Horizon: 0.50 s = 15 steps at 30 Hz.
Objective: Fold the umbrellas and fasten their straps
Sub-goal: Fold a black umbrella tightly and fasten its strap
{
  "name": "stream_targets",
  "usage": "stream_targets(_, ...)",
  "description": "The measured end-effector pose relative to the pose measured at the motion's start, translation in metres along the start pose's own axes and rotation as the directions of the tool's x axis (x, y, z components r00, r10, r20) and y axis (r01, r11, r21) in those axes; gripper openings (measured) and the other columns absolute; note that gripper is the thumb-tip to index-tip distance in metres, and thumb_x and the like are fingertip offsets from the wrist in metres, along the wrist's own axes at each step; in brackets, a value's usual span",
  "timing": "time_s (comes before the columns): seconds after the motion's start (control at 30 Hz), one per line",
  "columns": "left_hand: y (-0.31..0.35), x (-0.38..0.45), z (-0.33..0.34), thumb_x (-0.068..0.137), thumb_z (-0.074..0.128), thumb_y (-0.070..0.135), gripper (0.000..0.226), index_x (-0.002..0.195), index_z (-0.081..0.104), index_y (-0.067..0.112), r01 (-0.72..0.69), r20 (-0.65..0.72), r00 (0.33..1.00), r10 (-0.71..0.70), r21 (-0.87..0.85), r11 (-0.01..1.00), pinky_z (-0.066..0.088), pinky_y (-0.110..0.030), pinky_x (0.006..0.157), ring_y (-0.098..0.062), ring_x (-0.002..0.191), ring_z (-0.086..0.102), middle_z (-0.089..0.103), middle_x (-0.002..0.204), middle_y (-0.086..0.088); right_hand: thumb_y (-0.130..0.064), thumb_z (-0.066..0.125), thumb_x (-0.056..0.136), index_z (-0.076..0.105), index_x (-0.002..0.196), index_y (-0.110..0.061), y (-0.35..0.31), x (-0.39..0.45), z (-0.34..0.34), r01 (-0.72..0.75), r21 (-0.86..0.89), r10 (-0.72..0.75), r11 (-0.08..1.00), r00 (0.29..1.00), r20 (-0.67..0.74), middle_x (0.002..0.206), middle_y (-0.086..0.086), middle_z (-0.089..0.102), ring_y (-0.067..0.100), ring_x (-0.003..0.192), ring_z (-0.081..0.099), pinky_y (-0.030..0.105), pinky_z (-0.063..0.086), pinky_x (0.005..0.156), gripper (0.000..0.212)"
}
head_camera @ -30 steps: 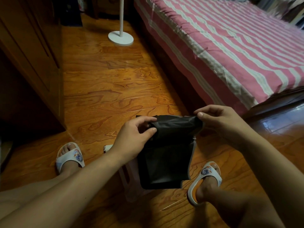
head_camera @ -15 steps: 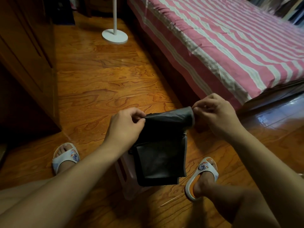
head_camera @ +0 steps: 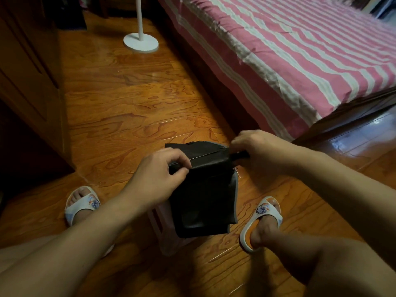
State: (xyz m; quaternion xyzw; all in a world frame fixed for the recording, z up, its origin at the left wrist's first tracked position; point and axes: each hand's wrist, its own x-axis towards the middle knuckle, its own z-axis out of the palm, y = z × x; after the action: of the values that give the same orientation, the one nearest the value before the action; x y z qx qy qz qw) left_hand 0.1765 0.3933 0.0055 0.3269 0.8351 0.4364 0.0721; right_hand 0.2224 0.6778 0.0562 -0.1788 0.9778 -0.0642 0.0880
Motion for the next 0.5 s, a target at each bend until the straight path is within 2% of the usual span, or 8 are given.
stream_targets(0.07, -0.009, -0.006, 0.001, 0.088, 0.071, 0.014, 0.013, 0.089, 0.07, 0.027, -0.116, 0.129, 0.985, 0.113, 0.015, 0.993, 0.039, -0.009, 0.079, 0.007, 0.093, 0.057, 0.062, 0.09, 0.02, -0.027, 0.066, 0.096, 0.069, 0.108, -0.027, -0.01, -0.024, 0.01, 0.073, -0.06, -0.076, 0.996, 0.996, -0.049, 0.1, -0.013, 0.06, 0.003, 0.094, 0.05, 0.031, 0.053, 0.08, 0.013)
stream_targets(0.13, -0.02, -0.016, 0.009, 0.086, 0.068, 0.022, 0.011, 0.094, 0.069, 0.028, -0.213, 0.277, 0.94, 0.198, 0.024, 0.977, 0.04, -0.01, 0.083, 0.009, 0.092, 0.055, 0.058, 0.091, 0.025, -0.029, 0.056, 0.102, 0.07, 0.115, -0.027, -0.025, -0.052, 0.032, 0.161, -0.12, -0.167, 0.98, 0.985, -0.04, 0.105, -0.01, 0.062, 0.005, 0.094, 0.051, 0.027, 0.049, 0.082, 0.019)
stream_targets(0.23, -0.032, -0.034, 0.034, 0.093, 0.063, 0.039, 0.018, 0.111, 0.063, 0.036, -0.312, 0.537, 0.817, 0.21, 0.105, 0.944, 0.04, -0.016, 0.092, 0.007, 0.102, 0.049, 0.057, 0.104, 0.024, -0.037, 0.045, 0.096, 0.067, 0.119, -0.028, -0.042, -0.078, 0.083, 0.276, -0.219, -0.258, 0.936, 0.96, 0.105, 0.112, -0.008, 0.063, 0.011, 0.102, 0.057, 0.029, 0.052, 0.089, 0.032)
stream_targets(0.27, -0.034, -0.038, 0.042, 0.094, 0.059, 0.047, 0.023, 0.116, 0.061, 0.038, -0.331, 0.566, 0.803, 0.187, 0.164, 0.929, 0.04, -0.019, 0.094, 0.004, 0.106, 0.048, 0.056, 0.109, 0.023, -0.037, 0.047, 0.093, 0.065, 0.119, -0.028, -0.043, -0.08, 0.102, 0.296, -0.228, -0.259, 0.928, 0.949, 0.177, 0.112, -0.006, 0.063, 0.013, 0.102, 0.057, 0.031, 0.052, 0.089, 0.033)
stream_targets(0.3, -0.037, -0.038, 0.046, 0.096, 0.055, 0.05, 0.025, 0.117, 0.059, 0.038, -0.292, 0.535, 0.835, 0.129, 0.233, 0.927, 0.04, -0.022, 0.094, 0.0, 0.108, 0.047, 0.054, 0.111, 0.02, -0.035, 0.051, 0.091, 0.063, 0.117, -0.027, -0.043, -0.079, 0.119, 0.307, -0.222, -0.256, 0.925, 0.939, 0.23, 0.11, -0.005, 0.062, 0.014, 0.1, 0.057, 0.032, 0.052, 0.087, 0.03)
stream_targets(0.37, -0.047, -0.027, 0.042, 0.097, 0.055, 0.037, 0.013, 0.109, 0.052, 0.031, -0.051, 0.356, 0.931, -0.086, 0.358, 0.932, 0.041, -0.03, 0.089, -0.011, 0.107, 0.045, 0.049, 0.11, 0.01, -0.031, 0.058, 0.091, 0.062, 0.108, -0.025, -0.043, -0.068, 0.145, 0.317, -0.206, -0.262, 0.926, 0.931, 0.253, 0.101, -0.004, 0.061, 0.015, 0.091, 0.056, 0.033, 0.05, 0.081, 0.019)
stream_targets(0.4, -0.058, -0.021, 0.038, 0.096, 0.056, 0.029, 0.013, 0.106, 0.047, 0.029, 0.072, 0.274, 0.941, -0.2, 0.416, 0.907, 0.04, -0.033, 0.086, -0.016, 0.107, 0.044, 0.047, 0.111, 0.005, -0.029, 0.056, 0.092, 0.063, 0.104, -0.024, -0.043, -0.061, 0.154, 0.311, -0.205, -0.259, 0.928, 0.934, 0.246, 0.096, -0.004, 0.061, 0.016, 0.087, 0.054, 0.034, 0.049, 0.079, 0.015)
stream_targets(0.5, -0.095, -0.013, 0.026, 0.097, 0.057, 0.035, 0.033, 0.125, 0.043, 0.023, 0.248, 0.282, 0.836, -0.471, 0.572, 0.782, 0.046, -0.042, 0.093, -0.025, 0.115, 0.047, 0.049, 0.127, -0.005, -0.028, 0.049, 0.094, 0.065, 0.104, -0.022, -0.045, -0.044, 0.167, 0.274, -0.207, -0.22, 0.939, 0.943, 0.25, 0.095, -0.002, 0.06, 0.019, 0.088, 0.053, 0.036, 0.047, 0.08, 0.02)
